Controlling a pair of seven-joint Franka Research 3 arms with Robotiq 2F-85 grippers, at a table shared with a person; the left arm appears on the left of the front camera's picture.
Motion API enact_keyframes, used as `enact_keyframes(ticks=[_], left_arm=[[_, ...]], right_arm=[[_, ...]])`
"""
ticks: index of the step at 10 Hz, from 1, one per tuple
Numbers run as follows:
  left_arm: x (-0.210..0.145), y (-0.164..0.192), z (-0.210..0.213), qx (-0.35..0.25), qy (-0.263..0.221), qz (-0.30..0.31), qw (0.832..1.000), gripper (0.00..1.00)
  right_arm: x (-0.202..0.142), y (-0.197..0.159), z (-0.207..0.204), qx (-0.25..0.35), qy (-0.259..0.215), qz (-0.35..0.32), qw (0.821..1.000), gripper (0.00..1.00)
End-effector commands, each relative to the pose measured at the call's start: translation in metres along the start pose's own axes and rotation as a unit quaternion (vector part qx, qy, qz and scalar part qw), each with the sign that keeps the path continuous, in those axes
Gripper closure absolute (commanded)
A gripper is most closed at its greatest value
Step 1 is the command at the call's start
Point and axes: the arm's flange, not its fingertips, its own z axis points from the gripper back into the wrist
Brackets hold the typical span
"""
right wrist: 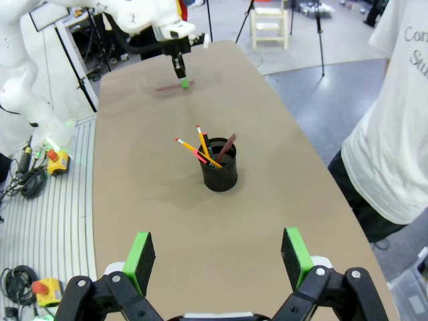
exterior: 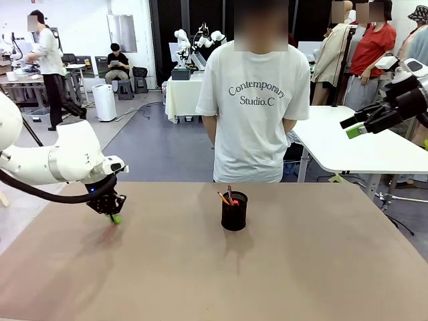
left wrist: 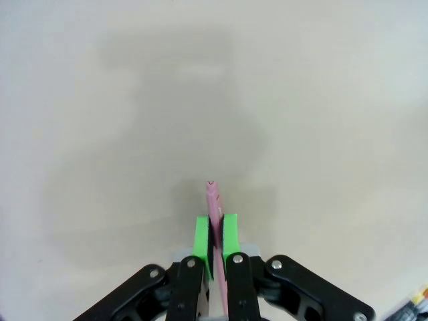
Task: Place the pens into the pen holder.
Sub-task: Pick up a writing instrument from the table and place it into the Pen holder.
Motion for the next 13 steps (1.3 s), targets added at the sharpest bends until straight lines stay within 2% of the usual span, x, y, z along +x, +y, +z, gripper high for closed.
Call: enact_keyframes(ticks=[1, 3, 4, 5, 6, 7, 8, 10, 12, 13], left_arm=[[-0.008, 0.014, 0.029, -0.116, 0.022, -0.033, 0.992, 1.00], [-0.013, 0.007, 0.052, -0.207, 0.001, -0.078, 0.975, 1.00], [-0.014, 0.004, 0.061, -0.240, -0.028, -0.098, 0.965, 1.00], [-0.017, 0.001, 0.071, -0.288, -0.059, -0.135, 0.946, 1.00], [-0.019, -0.002, 0.076, -0.309, -0.115, -0.161, 0.930, 1.00], [-0.020, -0.005, 0.078, -0.311, -0.162, -0.174, 0.920, 1.00], [-0.021, -0.011, 0.081, -0.310, -0.243, -0.163, 0.904, 1.00], [-0.028, -0.016, 0.093, -0.348, -0.303, -0.205, 0.863, 1.00], [-0.034, -0.027, 0.098, -0.346, -0.374, -0.242, 0.826, 1.00], [-0.037, -0.031, 0.101, -0.356, -0.378, -0.272, 0.810, 1.00]], right_arm=[[0.004, 0.001, 0.002, -0.001, 0.005, 0.002, 1.000, 0.00], [0.004, 0.001, 0.002, -0.001, 0.005, 0.002, 1.000, 0.00], [0.004, 0.001, 0.002, -0.001, 0.005, 0.002, 1.000, 0.00], [0.004, 0.001, 0.002, -0.001, 0.005, 0.002, 1.000, 0.00], [0.004, 0.001, 0.002, -0.001, 0.005, 0.002, 1.000, 0.00], [0.004, 0.001, 0.002, -0.001, 0.005, 0.002, 1.000, 0.00], [0.004, 0.001, 0.002, -0.001, 0.005, 0.002, 1.000, 0.00], [0.004, 0.001, 0.002, -0.001, 0.005, 0.002, 1.000, 0.00], [0.004, 0.001, 0.002, -0.001, 0.005, 0.002, 1.000, 0.00], [0.004, 0.001, 0.002, -0.001, 0.005, 0.002, 1.000, 0.00]])
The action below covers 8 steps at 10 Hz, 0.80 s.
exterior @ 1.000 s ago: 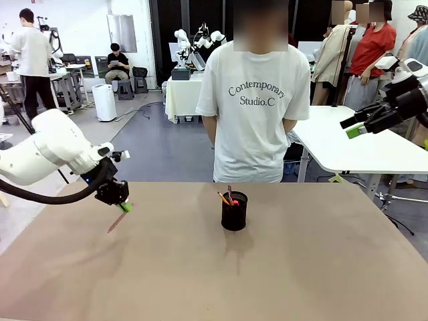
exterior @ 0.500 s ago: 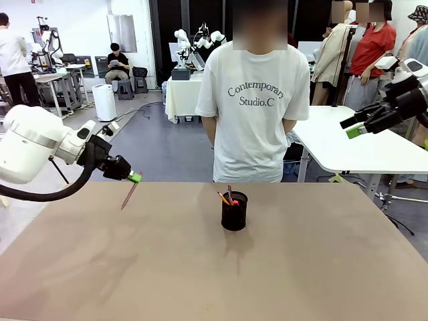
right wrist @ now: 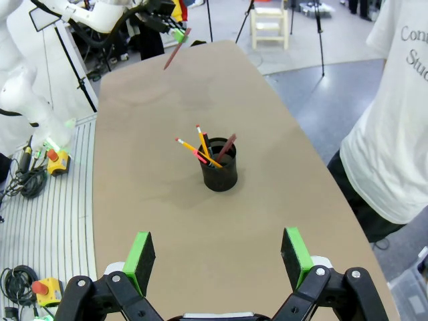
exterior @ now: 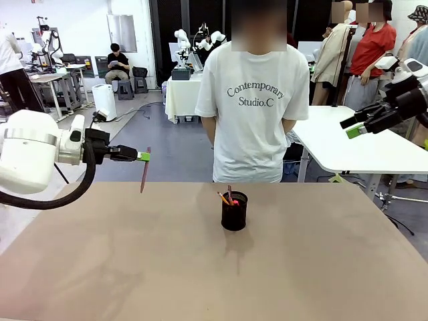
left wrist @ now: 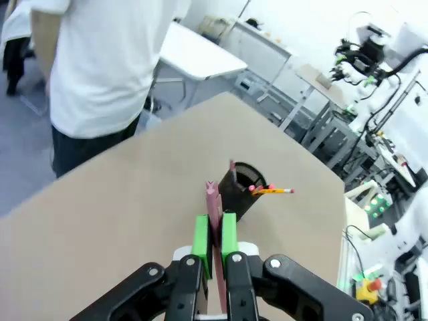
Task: Place the pens into the pen holder.
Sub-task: Pick up a writing instrument from the table and place it into the Pen holder.
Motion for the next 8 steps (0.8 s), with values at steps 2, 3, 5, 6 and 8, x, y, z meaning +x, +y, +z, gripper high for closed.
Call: enact_keyframes(ticks=[2, 3, 5, 6, 8], left_arm=[[-0.017, -0.017, 0.010, -0.079, -0.004, -0.088, 0.993, 1.00], [-0.002, -0.008, -0.001, -0.021, -0.002, -0.034, 0.999, 1.00], [-0.002, -0.008, -0.001, -0.021, -0.002, -0.034, 0.999, 1.00], [-0.002, -0.008, -0.001, -0.021, -0.002, -0.034, 0.999, 1.00], [-0.007, -0.007, 0.000, -0.025, 0.002, -0.041, 0.999, 1.00]], right_arm=[[0.004, 0.001, 0.002, -0.001, 0.005, 0.002, 1.000, 0.00], [0.004, 0.001, 0.002, -0.001, 0.005, 0.002, 1.000, 0.00], [0.004, 0.001, 0.002, -0.001, 0.005, 0.002, 1.000, 0.00], [0.004, 0.001, 0.002, -0.001, 0.005, 0.002, 1.000, 0.00], [0.004, 0.001, 0.002, -0.001, 0.005, 0.002, 1.000, 0.00]])
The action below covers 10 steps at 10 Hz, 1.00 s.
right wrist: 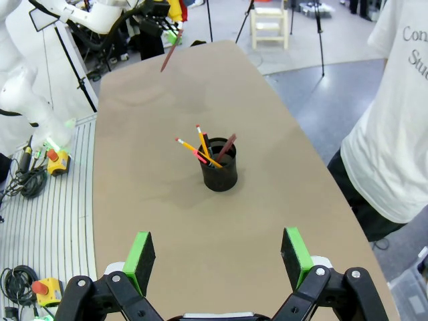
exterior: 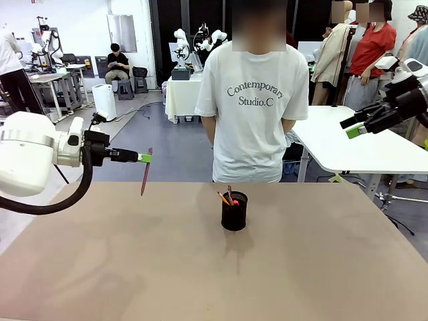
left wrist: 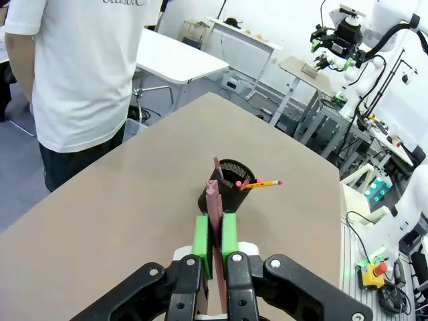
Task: Place the pens into the pen holder.
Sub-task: Pick up a writing instrument from the table and place it into the Pen holder.
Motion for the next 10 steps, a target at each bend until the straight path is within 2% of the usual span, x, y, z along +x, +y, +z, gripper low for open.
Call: enact_keyframes(ticks=[1, 2, 4, 6, 7, 9, 10], left_arm=[[0.004, -0.008, -0.004, -0.006, -0.017, -0.068, 0.998, 1.00], [0.010, -0.016, -0.012, -0.010, -0.016, -0.100, 0.995, 1.00], [0.027, -0.036, -0.026, -0.041, -0.044, -0.151, 0.987, 1.00], [0.045, -0.066, -0.045, -0.121, -0.072, -0.203, 0.969, 1.00], [0.053, -0.077, -0.057, -0.143, -0.088, -0.225, 0.960, 1.00], [0.063, -0.083, -0.091, -0.152, -0.099, -0.273, 0.945, 1.00], [0.067, -0.081, -0.114, -0.129, -0.116, -0.306, 0.936, 1.00]], right_arm=[[0.004, 0.001, 0.002, -0.001, 0.005, 0.002, 1.000, 0.00], [0.004, 0.001, 0.002, -0.001, 0.005, 0.002, 1.000, 0.00], [0.004, 0.001, 0.002, -0.001, 0.005, 0.002, 1.000, 0.00], [0.004, 0.001, 0.002, -0.001, 0.005, 0.002, 1.000, 0.00], [0.004, 0.001, 0.002, -0.001, 0.005, 0.002, 1.000, 0.00], [0.004, 0.001, 0.002, -0.001, 0.005, 0.002, 1.000, 0.00], [0.004, 0.001, 0.002, -0.001, 0.005, 0.002, 1.000, 0.00]])
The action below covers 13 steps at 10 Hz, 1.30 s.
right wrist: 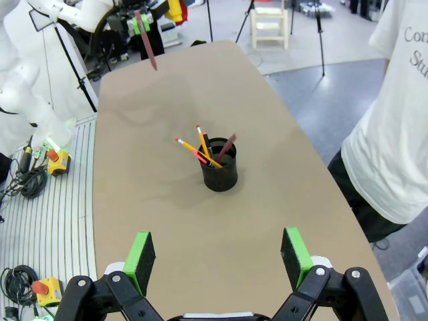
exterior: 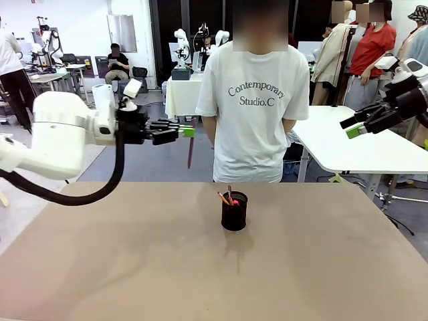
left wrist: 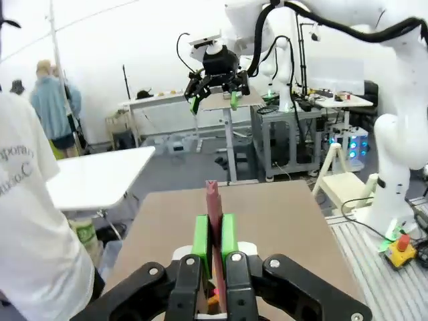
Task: Place the pens into the pen holder.
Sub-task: Pick up a writing instrument from the table and place it into the Pen holder.
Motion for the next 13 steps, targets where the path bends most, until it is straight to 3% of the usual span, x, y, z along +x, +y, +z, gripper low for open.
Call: enact_keyframes(ticks=[1, 2, 7, 9, 13], left_arm=[[-0.013, 0.021, -0.028, 0.047, -0.042, -0.066, 0.996, 1.00], [-0.014, 0.028, -0.047, 0.048, -0.068, -0.078, 0.993, 1.00], [-0.037, 0.049, -0.110, 0.012, -0.087, -0.031, 0.996, 1.00], [-0.042, 0.048, -0.111, -0.012, -0.095, -0.028, 0.995, 1.00], [-0.045, 0.041, -0.112, 0.007, -0.079, -0.038, 0.996, 1.00]], right_arm=[[0.003, 0.001, 0.002, -0.001, 0.005, 0.002, 1.000, 0.00], [0.003, 0.001, 0.002, -0.001, 0.005, 0.002, 1.000, 0.00], [0.003, 0.001, 0.002, -0.001, 0.005, 0.002, 1.000, 0.00], [0.003, 0.001, 0.002, -0.001, 0.005, 0.002, 1.000, 0.00], [0.003, 0.001, 0.002, -0.001, 0.005, 0.002, 1.000, 0.00]])
